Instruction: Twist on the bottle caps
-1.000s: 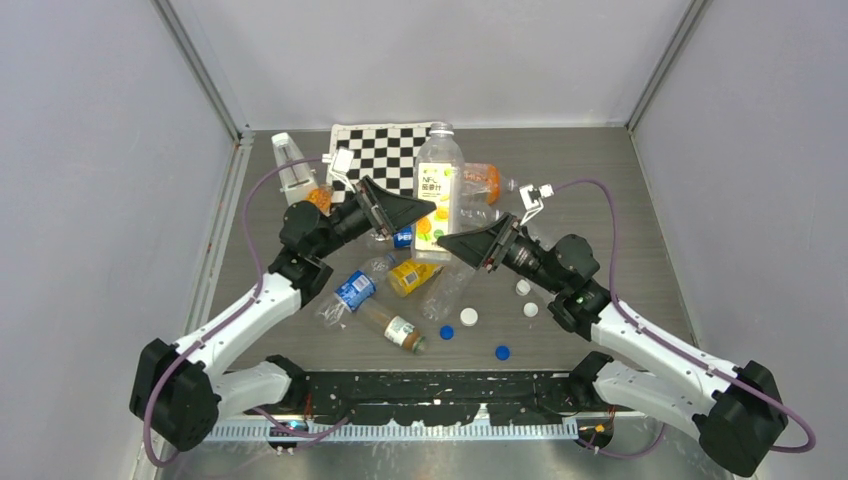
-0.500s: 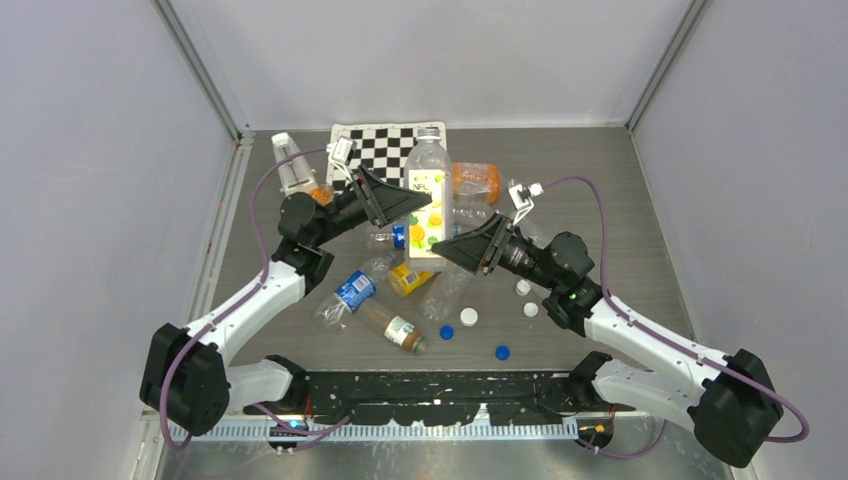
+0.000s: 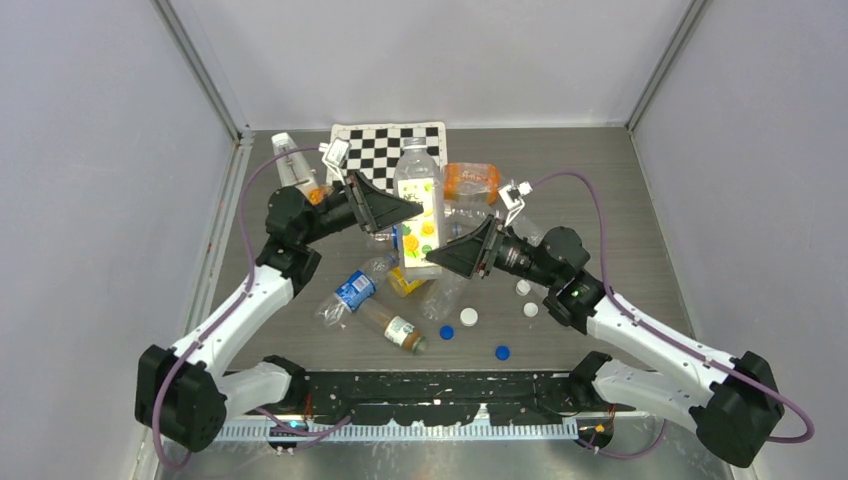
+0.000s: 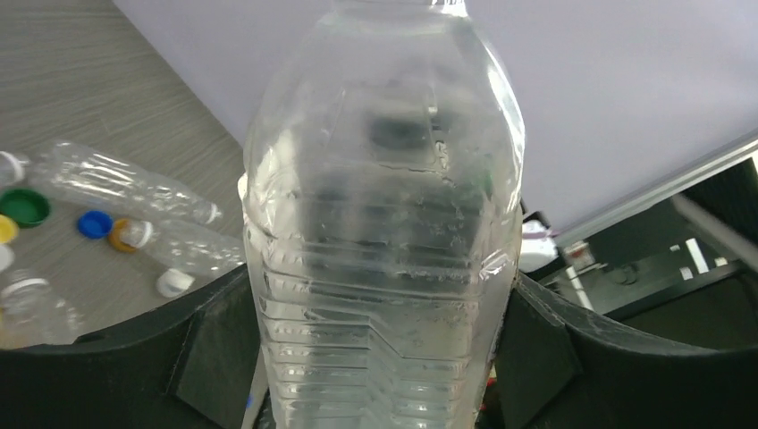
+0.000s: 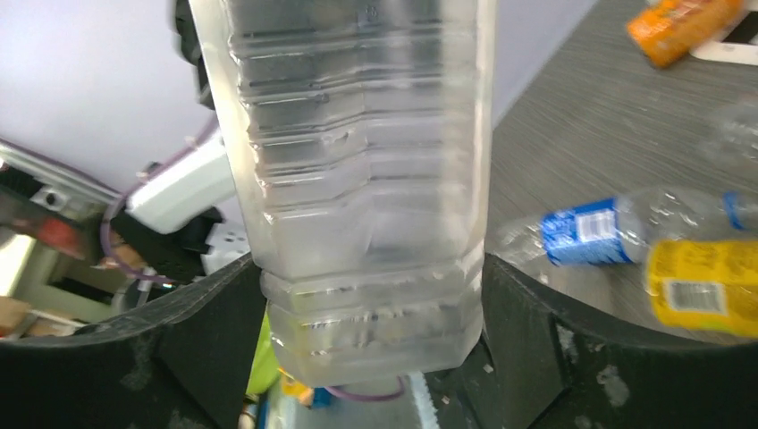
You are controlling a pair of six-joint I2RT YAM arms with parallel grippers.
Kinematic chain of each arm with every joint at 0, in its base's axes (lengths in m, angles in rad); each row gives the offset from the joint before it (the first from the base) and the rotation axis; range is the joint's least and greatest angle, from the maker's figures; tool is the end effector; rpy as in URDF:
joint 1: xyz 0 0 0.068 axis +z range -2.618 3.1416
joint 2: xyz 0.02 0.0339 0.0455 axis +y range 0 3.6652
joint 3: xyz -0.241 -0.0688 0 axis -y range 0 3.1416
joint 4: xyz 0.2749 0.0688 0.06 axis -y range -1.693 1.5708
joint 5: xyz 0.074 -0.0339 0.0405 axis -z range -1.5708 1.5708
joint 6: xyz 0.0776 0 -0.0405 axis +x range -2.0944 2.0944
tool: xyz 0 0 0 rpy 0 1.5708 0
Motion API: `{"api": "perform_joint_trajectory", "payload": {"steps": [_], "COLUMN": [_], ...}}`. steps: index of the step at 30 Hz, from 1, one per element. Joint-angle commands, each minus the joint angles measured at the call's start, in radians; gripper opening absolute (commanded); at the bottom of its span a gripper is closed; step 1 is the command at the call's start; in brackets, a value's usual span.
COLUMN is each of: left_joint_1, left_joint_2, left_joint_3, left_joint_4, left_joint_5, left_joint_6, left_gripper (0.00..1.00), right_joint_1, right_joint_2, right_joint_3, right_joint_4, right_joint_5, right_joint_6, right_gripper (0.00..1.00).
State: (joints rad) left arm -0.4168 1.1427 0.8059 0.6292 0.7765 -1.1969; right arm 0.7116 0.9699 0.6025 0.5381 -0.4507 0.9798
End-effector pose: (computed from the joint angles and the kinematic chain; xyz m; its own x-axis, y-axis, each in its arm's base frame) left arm 0.2734 -0.1805 0.3358 -0.7438 -0.3970 -0.5378 0.5750 0.0304 -0.8176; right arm 0.2079 0.2239 0.2940 -0.6864 0.3951 -0.6105 -0.6155 0.1315 0.7771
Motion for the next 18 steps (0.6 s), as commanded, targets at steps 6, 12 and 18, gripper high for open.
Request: {"api": "perform_joint_trajectory", "payload": {"steps": [6,12,18], "left_joint_1": [0.049,0.049,0.046], "left_joint_2": [-0.209,-0.346,-0.571], "left_joint_3": [0.122,0.119,-0.054], "left_joint_4": [-0.716,-0.898,-0.861], "left_joint_5": [-0.11,-0.233,-0.341], "left_joint_6": [0.805,1.057,1.217], "left_gripper": [0.0,0.0,0.0], "right_joint_1": [-0.006,-0.006,0.007], "right_joint_2": [-0.118,-0.105,0.066], "right_joint_3": [0.186,0.259,0.395], "right_joint_4": [-0.717,-0.977,-1.282], "right_joint_5": [0.229,0.314,0.438], "right_joint_6": [-0.281,-0.336,-0.351], "right_gripper": [0.96,0.96,0.9]}}
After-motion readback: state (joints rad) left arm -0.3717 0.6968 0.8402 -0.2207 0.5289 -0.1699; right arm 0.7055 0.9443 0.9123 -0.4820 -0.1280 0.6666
